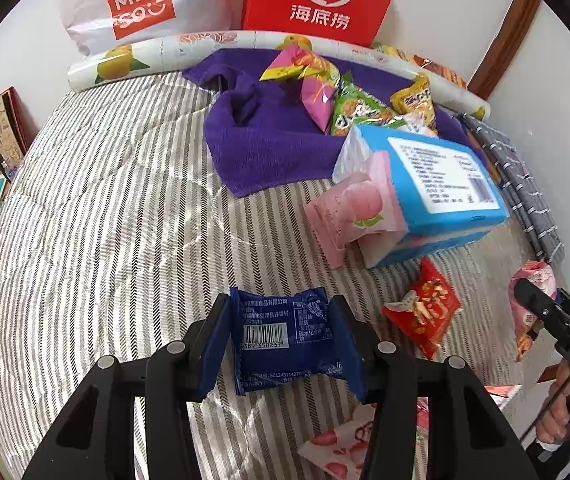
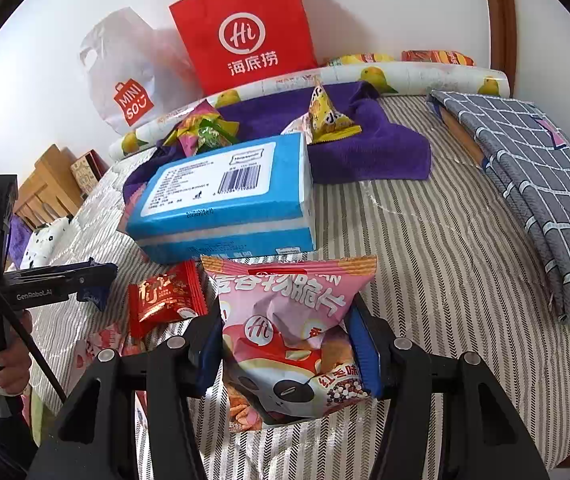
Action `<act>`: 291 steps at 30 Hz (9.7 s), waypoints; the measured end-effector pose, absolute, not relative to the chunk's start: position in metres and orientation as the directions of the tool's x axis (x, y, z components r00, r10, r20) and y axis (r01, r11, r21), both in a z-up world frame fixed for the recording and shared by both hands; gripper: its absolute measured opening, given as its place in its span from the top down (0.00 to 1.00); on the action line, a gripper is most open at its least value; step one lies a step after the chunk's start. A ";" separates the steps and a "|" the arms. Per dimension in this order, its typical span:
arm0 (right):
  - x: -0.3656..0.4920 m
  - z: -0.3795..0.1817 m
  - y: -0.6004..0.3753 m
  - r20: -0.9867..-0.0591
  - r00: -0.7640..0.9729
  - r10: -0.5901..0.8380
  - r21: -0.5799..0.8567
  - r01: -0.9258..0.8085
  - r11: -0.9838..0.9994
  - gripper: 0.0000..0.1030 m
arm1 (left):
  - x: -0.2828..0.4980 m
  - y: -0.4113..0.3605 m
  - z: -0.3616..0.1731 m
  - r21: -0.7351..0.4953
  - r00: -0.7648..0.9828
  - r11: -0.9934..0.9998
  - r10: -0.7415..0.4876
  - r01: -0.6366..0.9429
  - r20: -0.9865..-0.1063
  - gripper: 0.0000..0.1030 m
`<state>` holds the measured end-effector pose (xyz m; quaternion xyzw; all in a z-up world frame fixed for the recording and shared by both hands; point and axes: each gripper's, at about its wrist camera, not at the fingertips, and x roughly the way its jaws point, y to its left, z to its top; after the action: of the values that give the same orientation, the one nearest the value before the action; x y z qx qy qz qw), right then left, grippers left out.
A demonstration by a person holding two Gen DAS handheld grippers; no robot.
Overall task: Organize snacks
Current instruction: 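Carry both held snacks up and over the purple towel, then open the right tool to drop the pink chip bag onto the towel, then open the left tool to drop the blue wrapped snack onto the towel, then move both open tools back toward the snack pile and red packet, then grasp the red packet with the right tool while the left tool reaches toward the strawberry bag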
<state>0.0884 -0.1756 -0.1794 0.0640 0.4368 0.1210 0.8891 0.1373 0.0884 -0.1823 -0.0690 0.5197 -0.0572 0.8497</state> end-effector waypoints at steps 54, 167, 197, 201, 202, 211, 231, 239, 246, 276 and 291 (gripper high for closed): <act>0.297 -0.085 -0.123 -0.623 0.733 0.273 0.212 -0.177 0.961 0.46 | 0.313 0.071 -0.073 -0.208 0.567 0.954 -0.296 0.215 -0.769 0.54; 0.308 -0.140 -0.127 -0.699 0.668 0.254 0.235 -0.120 0.964 0.35 | 0.350 0.079 -0.129 -0.282 0.423 0.952 -0.304 0.116 -0.853 0.35; 0.225 -0.100 -0.142 -0.675 0.715 0.180 0.217 -0.041 0.975 0.35 | 0.304 0.063 -0.068 -0.290 0.498 0.924 -0.379 0.249 -0.780 0.35; 0.206 -0.110 -0.154 -0.701 0.693 0.168 0.234 0.002 0.972 0.35 | 0.295 0.058 -0.060 -0.281 0.509 0.920 -0.385 0.272 -0.770 0.35; 0.203 -0.113 -0.156 -0.712 0.682 0.166 0.235 0.009 0.972 0.35 | 0.293 0.056 -0.058 -0.280 0.510 0.919 -0.388 0.278 -0.768 0.35; 0.163 -0.139 -0.171 -0.804 0.590 0.065 0.147 0.092 0.985 0.35 | 0.273 0.038 -0.044 -0.269 0.509 0.898 -0.421 0.347 -0.750 0.35; 0.114 -0.146 -0.148 -0.817 0.559 0.143 0.201 0.045 0.979 0.35 | 0.243 0.022 -0.022 -0.227 0.533 0.880 -0.440 0.418 -0.723 0.35; 0.108 -0.165 -0.118 -0.850 0.489 0.197 0.215 -0.020 0.976 0.35 | 0.235 0.025 -0.012 -0.235 0.542 0.872 -0.457 0.430 -0.705 0.35; 0.108 -0.185 -0.101 -0.878 0.440 0.190 0.187 -0.049 0.981 0.35 | 0.232 0.028 -0.008 -0.233 0.552 0.874 -0.456 0.426 -0.698 0.32; 0.112 -0.197 -0.079 -0.830 0.508 0.232 0.148 -0.200 0.968 0.36 | 0.199 0.084 -0.075 -0.176 0.512 0.963 -0.260 0.206 -0.819 0.32; 0.108 -0.194 -0.077 -0.832 0.501 0.240 0.143 -0.223 0.964 0.83 | 0.167 0.108 -0.103 -0.221 0.486 0.961 -0.274 0.165 -0.830 0.32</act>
<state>0.1085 -0.0769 -0.1945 0.0085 0.4814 0.1337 0.8662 0.1671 0.1083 -0.1032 -0.0558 0.4907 -0.1275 0.8602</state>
